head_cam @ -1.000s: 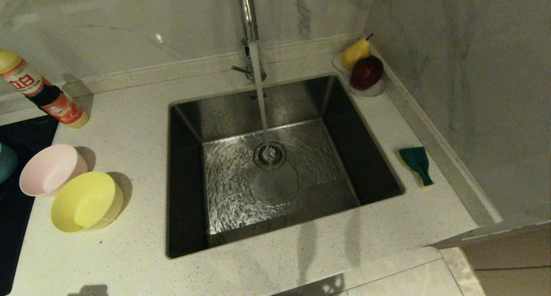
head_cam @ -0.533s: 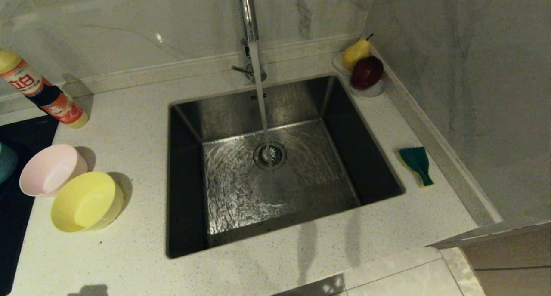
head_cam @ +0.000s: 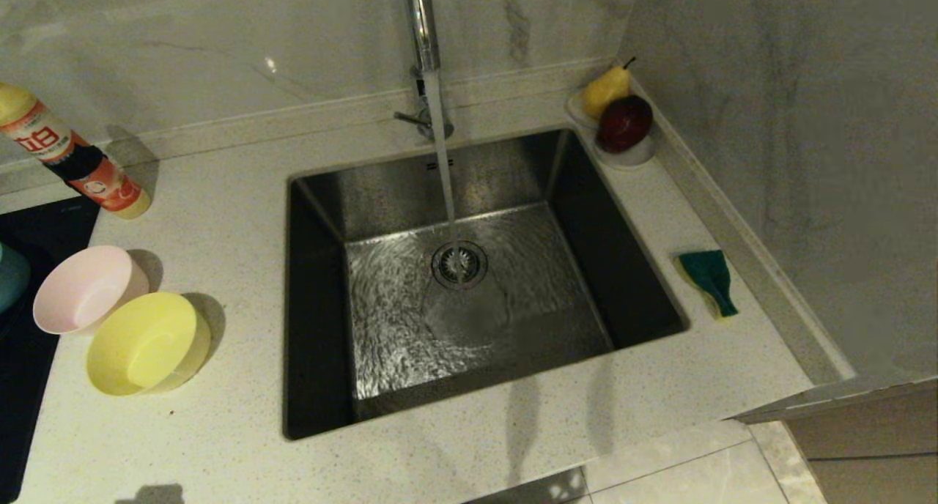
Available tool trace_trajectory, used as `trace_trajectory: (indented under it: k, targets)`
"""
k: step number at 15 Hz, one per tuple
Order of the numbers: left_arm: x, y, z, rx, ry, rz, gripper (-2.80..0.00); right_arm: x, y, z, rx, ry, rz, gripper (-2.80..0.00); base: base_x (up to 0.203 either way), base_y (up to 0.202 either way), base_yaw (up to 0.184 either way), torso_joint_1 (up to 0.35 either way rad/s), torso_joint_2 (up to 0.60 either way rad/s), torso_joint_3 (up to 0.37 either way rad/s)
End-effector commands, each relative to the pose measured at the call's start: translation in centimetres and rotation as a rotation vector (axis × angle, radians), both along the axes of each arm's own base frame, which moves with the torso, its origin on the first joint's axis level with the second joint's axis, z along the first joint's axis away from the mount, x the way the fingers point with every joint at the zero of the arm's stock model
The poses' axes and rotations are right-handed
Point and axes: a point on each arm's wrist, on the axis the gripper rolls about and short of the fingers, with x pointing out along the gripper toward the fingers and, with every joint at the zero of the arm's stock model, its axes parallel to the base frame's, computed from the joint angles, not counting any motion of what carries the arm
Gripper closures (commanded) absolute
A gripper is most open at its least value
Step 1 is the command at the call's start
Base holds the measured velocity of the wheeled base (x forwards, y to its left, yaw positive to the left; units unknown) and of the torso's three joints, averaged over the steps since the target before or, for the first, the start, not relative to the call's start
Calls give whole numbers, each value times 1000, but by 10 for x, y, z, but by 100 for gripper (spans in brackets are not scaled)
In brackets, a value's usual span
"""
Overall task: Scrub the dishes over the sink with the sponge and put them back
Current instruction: Turn off the faucet
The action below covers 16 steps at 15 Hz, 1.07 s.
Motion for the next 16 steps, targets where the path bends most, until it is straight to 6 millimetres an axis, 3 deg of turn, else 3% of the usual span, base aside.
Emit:
trace_trajectory:
  k: [1, 8, 10, 11, 14, 16]
  targets:
    - [0, 0, 0, -1, 0, 1, 0, 0, 0, 0, -1, 4, 0, 0, 0, 0, 0, 0, 0, 0]
    - [1, 0, -4, 21, 8, -2, 0, 0, 0, 0, -1, 4, 2, 0, 0, 0, 0, 0, 0, 0]
    - [-2, 0, 8, 28, -32, 6, 0, 0, 0, 0, 0, 5, 2, 0, 0, 0, 0, 0, 0, 0]
    - [-8, 0, 27, 31, -84, 2, 0, 0, 0, 0, -1, 4, 0, 0, 0, 0, 0, 0, 0, 0]
    - [-27, -1, 127, 29, -195, -57, 0, 0, 0, 0, -1, 4, 0, 0, 0, 0, 0, 0, 0, 0]
    - [8, -3, 170, 9, -55, -134, 0, 0, 0, 0, 1, 4, 2, 0, 0, 0, 0, 0, 0, 0]
